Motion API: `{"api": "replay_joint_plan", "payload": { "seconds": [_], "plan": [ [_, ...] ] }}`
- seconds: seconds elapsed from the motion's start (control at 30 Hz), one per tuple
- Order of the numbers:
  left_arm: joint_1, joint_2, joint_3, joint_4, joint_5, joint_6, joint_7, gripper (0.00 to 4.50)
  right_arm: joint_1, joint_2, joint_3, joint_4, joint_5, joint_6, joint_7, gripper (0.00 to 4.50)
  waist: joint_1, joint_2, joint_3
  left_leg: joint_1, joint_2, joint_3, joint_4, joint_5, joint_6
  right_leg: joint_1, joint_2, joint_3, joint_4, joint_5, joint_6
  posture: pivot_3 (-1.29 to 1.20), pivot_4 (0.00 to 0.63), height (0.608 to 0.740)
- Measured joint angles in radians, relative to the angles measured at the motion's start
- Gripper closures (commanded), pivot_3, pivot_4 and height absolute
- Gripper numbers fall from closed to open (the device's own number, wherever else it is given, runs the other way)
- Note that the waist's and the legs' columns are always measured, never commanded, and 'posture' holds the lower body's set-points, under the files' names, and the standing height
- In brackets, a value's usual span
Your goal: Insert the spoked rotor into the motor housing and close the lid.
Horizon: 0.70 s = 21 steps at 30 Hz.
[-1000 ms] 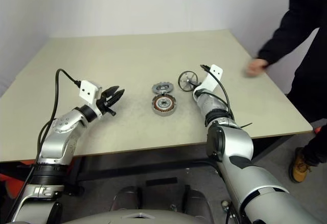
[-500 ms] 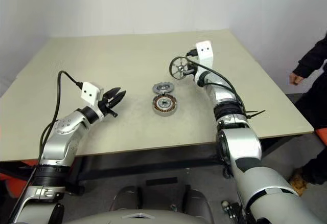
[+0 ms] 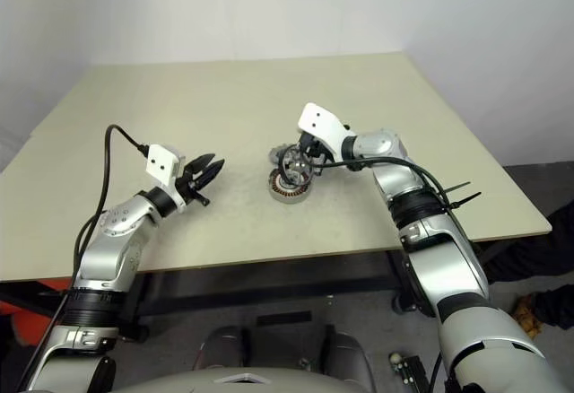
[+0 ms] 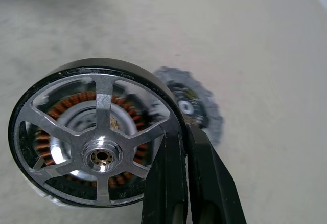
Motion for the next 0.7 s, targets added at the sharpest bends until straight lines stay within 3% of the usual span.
{"api": "replay_joint_plan", "payload": {
  "seconds": [0.7],
  "plan": [
    [0.025, -0.048, -0.009, -0.008, 0.009, -0.011, 0.034, 3.20, -0.341, 0.037, 0.183, 0.357, -0.257, -0.485, 0.096, 4.47, -0.009, 0.000, 0.000, -0.001, 0.000, 0.000, 0.001, -0.001, 0.001, 0.000, 0.000, 0.000, 0.000, 0.000, 0.000, 0.00, 0.000, 0.740]
  ]
}}
